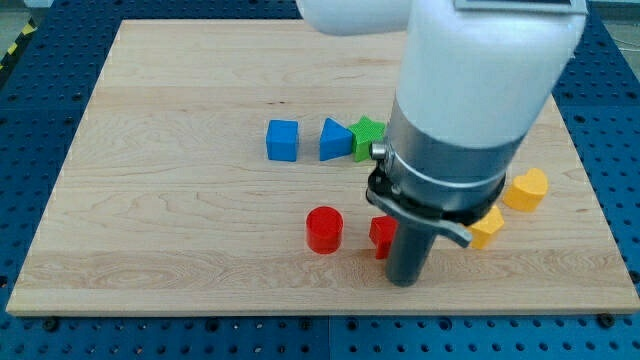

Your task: Place the yellow blocks towards right of the red star

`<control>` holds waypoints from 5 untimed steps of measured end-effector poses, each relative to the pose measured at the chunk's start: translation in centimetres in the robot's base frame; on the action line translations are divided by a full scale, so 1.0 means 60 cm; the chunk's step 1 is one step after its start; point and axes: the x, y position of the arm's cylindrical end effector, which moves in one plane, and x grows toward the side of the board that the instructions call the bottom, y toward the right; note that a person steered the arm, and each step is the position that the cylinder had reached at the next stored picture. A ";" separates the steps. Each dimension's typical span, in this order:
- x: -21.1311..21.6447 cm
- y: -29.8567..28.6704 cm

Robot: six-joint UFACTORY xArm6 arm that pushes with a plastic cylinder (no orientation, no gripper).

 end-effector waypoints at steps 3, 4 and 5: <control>0.047 0.120; 0.045 0.191; 0.008 0.295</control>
